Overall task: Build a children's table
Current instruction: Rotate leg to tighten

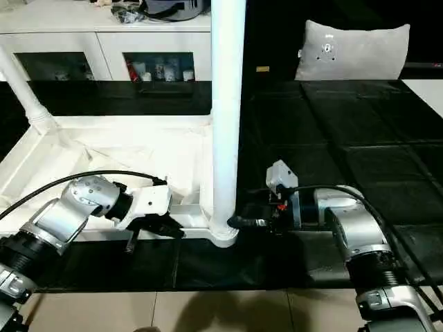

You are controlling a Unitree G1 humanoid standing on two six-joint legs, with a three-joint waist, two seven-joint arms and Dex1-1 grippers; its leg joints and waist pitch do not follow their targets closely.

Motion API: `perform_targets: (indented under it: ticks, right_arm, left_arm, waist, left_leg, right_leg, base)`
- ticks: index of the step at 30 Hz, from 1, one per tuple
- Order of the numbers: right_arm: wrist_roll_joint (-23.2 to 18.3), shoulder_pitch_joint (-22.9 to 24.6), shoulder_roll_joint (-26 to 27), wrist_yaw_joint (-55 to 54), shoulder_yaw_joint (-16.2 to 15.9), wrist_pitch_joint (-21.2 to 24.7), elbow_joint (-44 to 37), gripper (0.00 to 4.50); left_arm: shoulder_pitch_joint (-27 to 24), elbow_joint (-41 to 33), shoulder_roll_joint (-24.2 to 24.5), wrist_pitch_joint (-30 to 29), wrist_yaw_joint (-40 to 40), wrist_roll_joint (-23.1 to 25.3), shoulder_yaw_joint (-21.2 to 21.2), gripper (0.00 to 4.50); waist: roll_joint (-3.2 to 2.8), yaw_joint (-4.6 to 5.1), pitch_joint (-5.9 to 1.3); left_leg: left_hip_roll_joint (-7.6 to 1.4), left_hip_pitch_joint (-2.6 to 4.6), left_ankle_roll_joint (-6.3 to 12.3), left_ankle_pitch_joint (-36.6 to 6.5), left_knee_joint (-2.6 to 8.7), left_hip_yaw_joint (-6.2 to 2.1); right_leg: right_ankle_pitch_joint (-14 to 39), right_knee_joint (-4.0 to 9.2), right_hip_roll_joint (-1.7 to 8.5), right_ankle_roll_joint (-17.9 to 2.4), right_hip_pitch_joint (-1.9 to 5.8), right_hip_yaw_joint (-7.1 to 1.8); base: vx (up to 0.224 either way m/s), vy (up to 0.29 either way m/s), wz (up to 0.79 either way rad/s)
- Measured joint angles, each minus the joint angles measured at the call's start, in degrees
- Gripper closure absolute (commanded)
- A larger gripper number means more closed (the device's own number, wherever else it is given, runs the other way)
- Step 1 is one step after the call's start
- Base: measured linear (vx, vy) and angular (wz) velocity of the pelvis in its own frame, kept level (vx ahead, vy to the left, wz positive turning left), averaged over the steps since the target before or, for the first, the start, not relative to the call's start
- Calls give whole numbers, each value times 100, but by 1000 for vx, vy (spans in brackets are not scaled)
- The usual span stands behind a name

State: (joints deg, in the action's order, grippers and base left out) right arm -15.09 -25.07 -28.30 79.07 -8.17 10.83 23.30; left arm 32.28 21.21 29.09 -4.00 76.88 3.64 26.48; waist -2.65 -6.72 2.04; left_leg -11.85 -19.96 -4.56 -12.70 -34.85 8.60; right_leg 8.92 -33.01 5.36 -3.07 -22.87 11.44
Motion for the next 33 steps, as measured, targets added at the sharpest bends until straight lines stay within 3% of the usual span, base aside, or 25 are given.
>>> perform_targets:
  ticks: [11, 21, 26, 29, 32, 33]
  right_arm:
    - [-131, 2, 64, 465, -150, 167, -67, 245]
    - [-137, 23, 71, 524, -153, 317, -122, 260]
    - [-126, 186, 237, -17, -102, 699, -462, 261]
    - [-7, 197, 517, -760, 57, 867, -464, 261]
    - [172, 184, 900, -1736, 290, 1027, -421, 261]
    - [225, 174, 1035, -2073, 371, 1053, -393, 261]
  left_arm:
    - [75, 42, -74, 117, 180, 0, 112, 450]
    - [31, 35, -83, 56, 234, -33, 75, 450]
    - [-212, -293, -140, -685, -33, -94, -124, 450]
    - [-305, -344, -283, -1163, -496, -1, -319, 450]
    - [-364, -397, -602, -1722, -1126, 75, -525, 450]
    - [-370, -403, -728, -1907, -1331, 86, -577, 450]
  waist:
    - [6, -125, -3]
    - [6, -137, -9]
    - [-13, -110, -40]
    - [-14, 40, -40]
    - [-36, 314, -30]
    - [-64, 415, -22]
  left_leg:
    - [0, 3, -8, -4, -3, 5]
    - [0, 4, -9, -5, -2, 5]
    - [0, 24, -19, -8, 3, 10]
    - [0, 94, -26, -10, 4, 24]
    - [-25, 140, -27, -12, -11, -11]
    - [-81, 133, -27, -12, -12, -41]
  right_leg:
    - [0, -1, 0, 0, 2, -2]
    - [0, -1, 0, 1, 2, -2]
    - [0, -2, -1, 1, 10, -5]
    - [0, 12, -1, 2, 67, 2]
    - [-12, 136, -5, 22, 152, 117]
    - [-17, 210, -8, 30, 207, 186]
  base:
    - [0, 0, 0]
    - [0, 0, 0]
    - [0, 0, 0]
    - [0, 0, 0]
    - [0, 0, 0]
    - [0, 0, 0]
